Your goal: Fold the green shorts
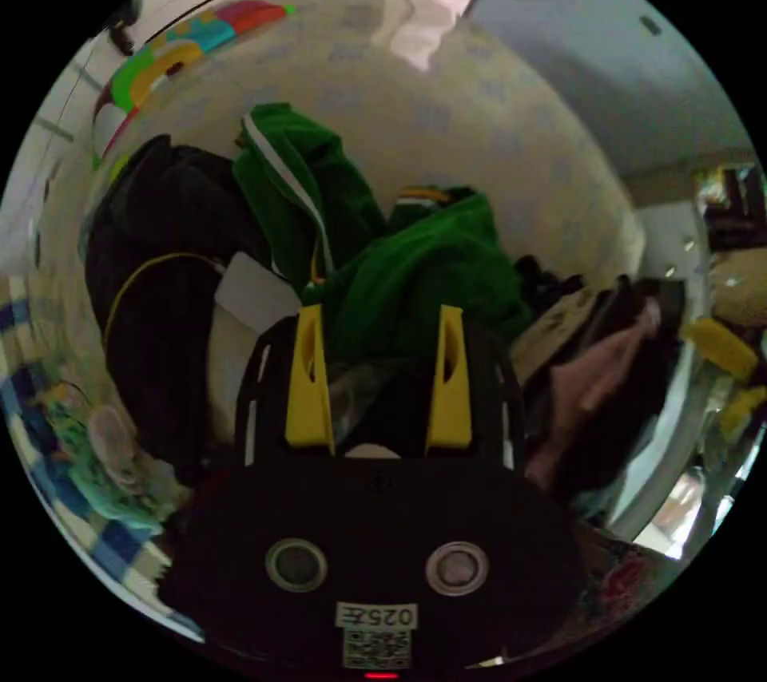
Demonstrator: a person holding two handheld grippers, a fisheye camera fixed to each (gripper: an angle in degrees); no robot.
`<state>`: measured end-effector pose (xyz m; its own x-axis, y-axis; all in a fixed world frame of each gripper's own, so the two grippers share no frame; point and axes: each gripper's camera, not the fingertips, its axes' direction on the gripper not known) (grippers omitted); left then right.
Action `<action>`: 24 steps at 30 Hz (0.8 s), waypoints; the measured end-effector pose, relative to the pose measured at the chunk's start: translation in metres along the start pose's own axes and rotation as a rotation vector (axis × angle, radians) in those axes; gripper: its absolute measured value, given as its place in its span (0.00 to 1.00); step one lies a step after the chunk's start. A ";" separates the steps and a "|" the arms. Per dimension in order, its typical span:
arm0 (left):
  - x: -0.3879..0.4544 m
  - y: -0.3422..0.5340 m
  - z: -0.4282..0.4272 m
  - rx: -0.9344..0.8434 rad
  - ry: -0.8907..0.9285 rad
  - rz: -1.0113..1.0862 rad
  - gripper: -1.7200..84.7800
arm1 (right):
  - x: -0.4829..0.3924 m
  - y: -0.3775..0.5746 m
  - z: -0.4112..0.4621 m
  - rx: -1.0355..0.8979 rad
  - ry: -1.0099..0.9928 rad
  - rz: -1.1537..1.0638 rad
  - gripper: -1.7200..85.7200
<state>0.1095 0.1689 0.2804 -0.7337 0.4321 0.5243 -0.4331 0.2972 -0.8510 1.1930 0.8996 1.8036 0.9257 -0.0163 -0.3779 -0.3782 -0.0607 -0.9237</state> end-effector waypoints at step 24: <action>0.140 0.396 -0.311 0.938 1.115 0.579 0.01 | -0.188 0.177 -0.155 0.500 -0.067 -0.266 0.09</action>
<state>-0.0019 0.6122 0.0267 -0.3511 0.8090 -0.4714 -0.7101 -0.5582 -0.4292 0.9534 0.7373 1.7207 0.9932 -0.0010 -0.1167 -0.1052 0.4261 -0.8986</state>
